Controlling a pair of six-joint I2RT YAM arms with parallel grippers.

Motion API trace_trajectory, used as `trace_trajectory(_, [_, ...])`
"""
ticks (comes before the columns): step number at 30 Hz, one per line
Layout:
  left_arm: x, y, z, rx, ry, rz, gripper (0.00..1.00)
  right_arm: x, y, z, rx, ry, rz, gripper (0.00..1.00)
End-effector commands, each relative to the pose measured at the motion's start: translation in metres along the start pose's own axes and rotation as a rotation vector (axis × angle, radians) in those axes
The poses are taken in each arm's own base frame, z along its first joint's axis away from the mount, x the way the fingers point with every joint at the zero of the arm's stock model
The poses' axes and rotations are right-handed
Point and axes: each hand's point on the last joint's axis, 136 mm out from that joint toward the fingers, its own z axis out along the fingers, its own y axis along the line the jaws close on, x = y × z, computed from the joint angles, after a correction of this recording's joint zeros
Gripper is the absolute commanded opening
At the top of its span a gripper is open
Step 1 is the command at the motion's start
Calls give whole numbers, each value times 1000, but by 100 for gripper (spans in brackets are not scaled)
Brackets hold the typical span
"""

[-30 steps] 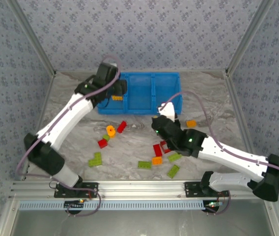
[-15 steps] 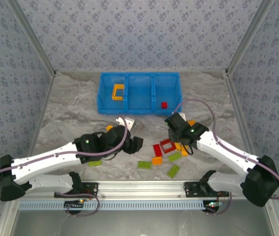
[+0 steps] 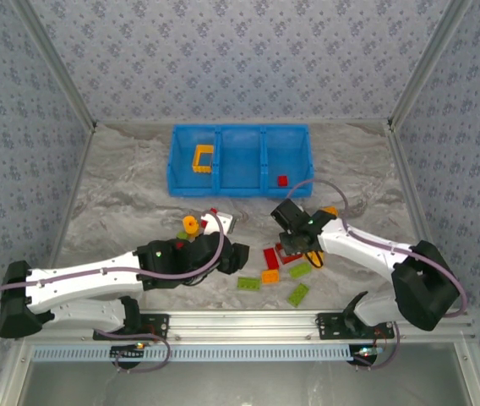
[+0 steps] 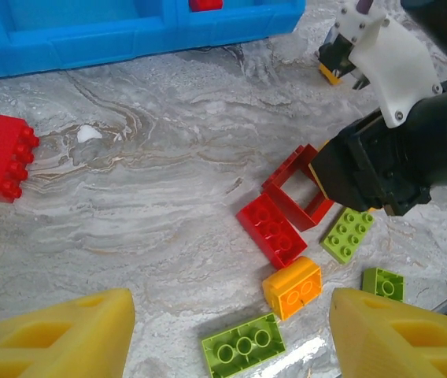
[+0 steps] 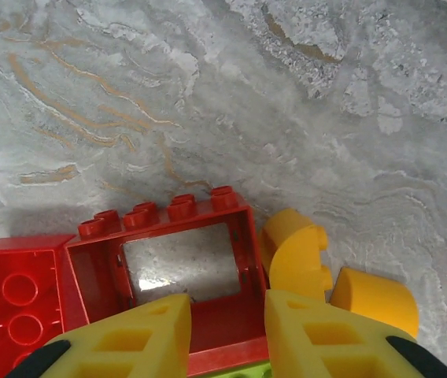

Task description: Sort the legos into containers by color

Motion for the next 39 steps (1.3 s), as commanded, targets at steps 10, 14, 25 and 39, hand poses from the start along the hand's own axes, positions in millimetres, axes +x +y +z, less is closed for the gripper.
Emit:
trace_trajectory(10, [-4, 1, -2, -3, -34, -15, 67, -21, -8, 23, 41, 55, -86, 30])
trace_trajectory(14, [-3, 2, -1, -3, -34, -19, 67, -24, -8, 26, 49, 59, -102, 27])
trace_trajectory(25, [-3, -2, 2, -1, -31, -15, 68, -27, -5, 27, 61, 63, -126, 28])
trace_trajectory(39, [-5, -3, 2, 1, -36, -23, 68, -23, -5, 37, 26, 81, -58, 20])
